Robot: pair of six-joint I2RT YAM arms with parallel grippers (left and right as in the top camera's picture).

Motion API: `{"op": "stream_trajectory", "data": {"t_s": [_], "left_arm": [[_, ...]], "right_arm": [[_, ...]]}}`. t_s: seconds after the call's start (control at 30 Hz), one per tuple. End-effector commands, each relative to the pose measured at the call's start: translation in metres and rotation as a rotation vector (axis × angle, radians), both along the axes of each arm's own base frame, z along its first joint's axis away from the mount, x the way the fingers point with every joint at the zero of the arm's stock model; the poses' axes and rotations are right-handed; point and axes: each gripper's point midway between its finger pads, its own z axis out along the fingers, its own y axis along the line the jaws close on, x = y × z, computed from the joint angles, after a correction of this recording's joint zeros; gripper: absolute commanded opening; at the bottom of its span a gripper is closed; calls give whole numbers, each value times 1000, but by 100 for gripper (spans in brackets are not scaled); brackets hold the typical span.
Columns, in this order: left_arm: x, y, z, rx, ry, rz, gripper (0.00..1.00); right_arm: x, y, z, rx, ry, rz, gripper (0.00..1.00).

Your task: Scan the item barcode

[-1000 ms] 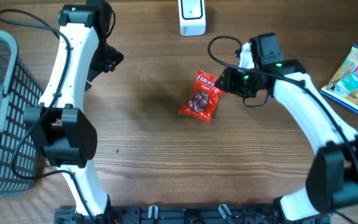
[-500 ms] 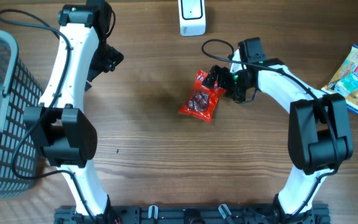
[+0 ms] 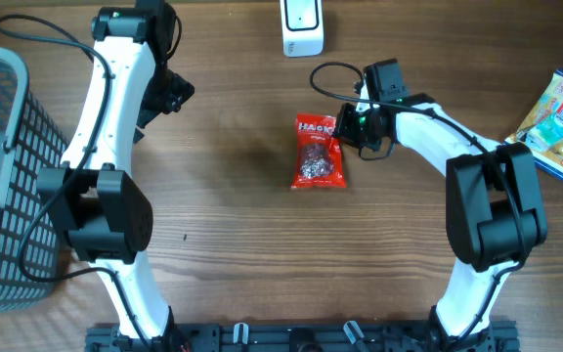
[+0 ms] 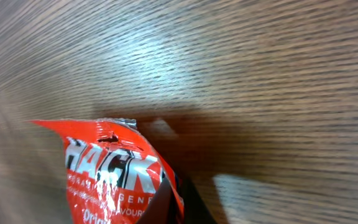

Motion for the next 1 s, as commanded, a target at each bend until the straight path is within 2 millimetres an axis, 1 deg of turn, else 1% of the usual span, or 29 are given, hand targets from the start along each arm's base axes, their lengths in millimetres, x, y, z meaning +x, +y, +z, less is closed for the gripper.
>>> {"op": "stream_trajectory", "data": {"t_s": [0.0,0.07,0.1,0.13,0.17,0.2,0.27,0.3,0.33,0.37,0.4,0.43,0.47,0.57,0.63,0.67,0.73,0.83,0.9,0.97], "left_arm": [[-2,0,-1,0,3,11,100],[-2,0,-1,0,3,11,100],[-2,0,-1,0,3,11,100],[-2,0,-1,0,3,11,100],[-2,0,-1,0,3,11,100],[-2,0,-1,0,3,11,100],[-2,0,-1,0,2,11,100],[-2,0,-1,0,3,11,100],[-2,0,-1,0,3,11,100],[-2,0,-1,0,3,11,100],[-2,0,-1,0,3,11,100],[-2,0,-1,0,3,11,100],[-2,0,-1,0,3,11,100],[-2,0,-1,0,3,11,100],[-2,0,-1,0,3,11,100],[-2,0,-1,0,3,11,100],[-2,0,-1,0,3,11,100],[-2,0,-1,0,2,11,100],[-2,0,-1,0,3,11,100],[-2,0,-1,0,3,11,100]], "right_arm": [[32,19,72,161,-139,45,4],[49,20,97,172,-202,33,4],[54,19,104,165,-222,27,4],[57,16,104,149,-230,18,4],[54,8,96,95,-207,-5,4],[51,3,90,66,-189,-8,4],[39,-8,76,-10,-128,-19,4],[31,-16,69,-55,-88,-26,4],[18,-28,58,-121,-29,-44,4],[12,-34,54,-152,-1,-50,4],[5,-37,50,-170,30,-50,9],[-6,-41,48,-178,72,-32,93],[-8,-39,48,-164,79,-22,99],[-13,-26,51,-99,82,43,100],[-26,-24,49,-97,132,55,100],[-33,-17,48,-86,155,75,100],[-50,-3,36,-101,192,93,100],[-72,11,14,-96,275,13,100],[-79,17,0,-89,292,-34,100],[-79,19,-10,-65,303,-111,100]]}}
